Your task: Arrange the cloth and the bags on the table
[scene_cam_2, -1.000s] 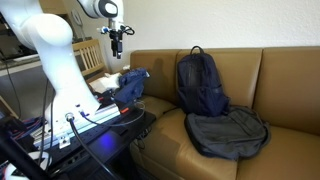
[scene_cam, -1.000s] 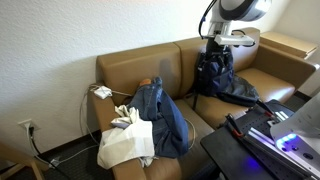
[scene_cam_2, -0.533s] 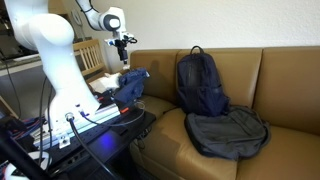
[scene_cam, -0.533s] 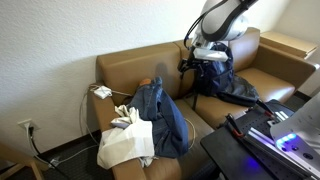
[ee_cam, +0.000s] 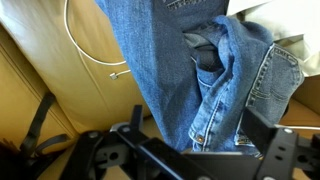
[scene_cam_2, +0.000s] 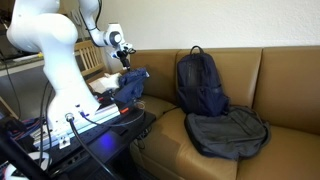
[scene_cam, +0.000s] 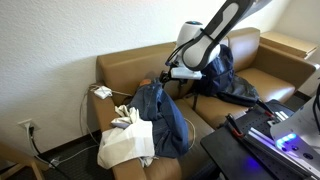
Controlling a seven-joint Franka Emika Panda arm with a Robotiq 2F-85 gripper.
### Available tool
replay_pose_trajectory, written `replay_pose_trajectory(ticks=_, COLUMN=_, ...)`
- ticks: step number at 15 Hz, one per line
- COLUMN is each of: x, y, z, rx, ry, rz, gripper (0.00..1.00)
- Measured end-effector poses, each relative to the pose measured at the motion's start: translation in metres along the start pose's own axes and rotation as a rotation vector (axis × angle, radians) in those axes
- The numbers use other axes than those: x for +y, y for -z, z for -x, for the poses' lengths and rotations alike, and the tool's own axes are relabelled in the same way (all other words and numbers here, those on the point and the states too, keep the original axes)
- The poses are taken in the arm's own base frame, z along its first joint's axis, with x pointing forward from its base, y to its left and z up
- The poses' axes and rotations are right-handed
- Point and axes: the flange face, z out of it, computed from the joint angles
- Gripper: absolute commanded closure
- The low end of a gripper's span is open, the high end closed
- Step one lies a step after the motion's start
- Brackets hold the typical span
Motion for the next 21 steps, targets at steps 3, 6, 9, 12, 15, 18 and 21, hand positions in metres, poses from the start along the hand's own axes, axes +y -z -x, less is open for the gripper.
replay_pose_trajectory(ticks=3, x=0.0, y=0.002, z=-0.004, rx=0.006, ry=-0.005, rz=-0.002, gripper=0.0)
replay_pose_trajectory(ticks=6, x=-0.001, y=-0.006, z=-0.011, rx=0.029, ry=-0.112, rz=-0.066, gripper=0.0)
replay_pose_trajectory(ticks=9, x=-0.012, y=-0.031, z=-0.022, rx=0.071, ry=-0.239, rz=-0.17, gripper=0.0)
replay_pose_trajectory(ticks=12, x=-0.017, y=-0.058, z=-0.032, rx=0.111, ry=-0.277, rz=-0.21, gripper=0.0)
replay_pose_trajectory(ticks=15, x=-0.017, y=-0.084, z=-0.041, rx=0.122, ry=-0.294, rz=-0.217, gripper=0.0)
replay_pose_trajectory(ticks=18, x=-0.019, y=-0.099, z=-0.048, rx=0.148, ry=-0.307, rz=-0.236, gripper=0.25)
replay_pose_trajectory(ticks=21, x=-0.018, y=-0.111, z=-0.052, rx=0.162, ry=-0.316, rz=-0.244, gripper=0.4)
